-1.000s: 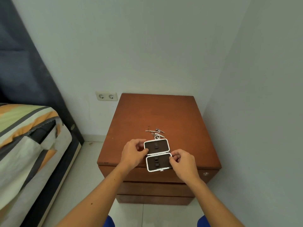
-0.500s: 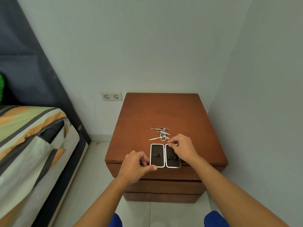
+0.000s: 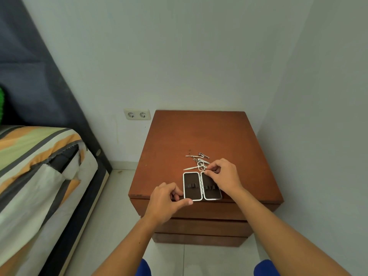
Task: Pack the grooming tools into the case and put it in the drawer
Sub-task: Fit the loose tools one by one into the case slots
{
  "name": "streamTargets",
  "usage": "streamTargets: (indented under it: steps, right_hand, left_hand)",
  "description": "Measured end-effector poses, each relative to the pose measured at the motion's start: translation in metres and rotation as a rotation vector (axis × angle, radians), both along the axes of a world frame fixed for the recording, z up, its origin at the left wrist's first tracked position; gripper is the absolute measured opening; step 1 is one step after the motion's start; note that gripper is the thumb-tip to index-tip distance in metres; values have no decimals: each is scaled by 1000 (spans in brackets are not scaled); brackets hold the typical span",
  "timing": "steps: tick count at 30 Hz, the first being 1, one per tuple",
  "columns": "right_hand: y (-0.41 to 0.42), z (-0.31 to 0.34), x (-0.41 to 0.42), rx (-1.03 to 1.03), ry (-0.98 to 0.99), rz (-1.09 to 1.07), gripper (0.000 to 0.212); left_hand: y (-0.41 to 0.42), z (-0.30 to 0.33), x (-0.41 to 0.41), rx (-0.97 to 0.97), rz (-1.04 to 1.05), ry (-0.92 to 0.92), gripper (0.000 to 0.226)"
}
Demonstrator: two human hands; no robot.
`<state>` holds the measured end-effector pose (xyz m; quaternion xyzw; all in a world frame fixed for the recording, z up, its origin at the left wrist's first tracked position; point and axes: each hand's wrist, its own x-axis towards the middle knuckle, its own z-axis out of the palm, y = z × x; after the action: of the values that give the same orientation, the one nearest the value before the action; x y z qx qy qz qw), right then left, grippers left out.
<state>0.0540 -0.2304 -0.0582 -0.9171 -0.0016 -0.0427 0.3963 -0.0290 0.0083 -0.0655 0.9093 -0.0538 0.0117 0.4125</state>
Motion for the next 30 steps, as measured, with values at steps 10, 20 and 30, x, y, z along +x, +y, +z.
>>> streamTargets:
  steps: [10, 20, 30]
  right_hand:
    - [23, 0, 21, 8, 52, -93, 16]
    - [8, 25, 26, 339, 147, -150, 4]
    - [-17, 35, 14, 328, 156, -90, 4]
  left_hand:
    - [5, 0, 2, -115, 14, 64, 36]
    - [8, 1, 5, -197, 0, 90, 30]
    - [6, 1, 7, -232, 17, 104, 28]
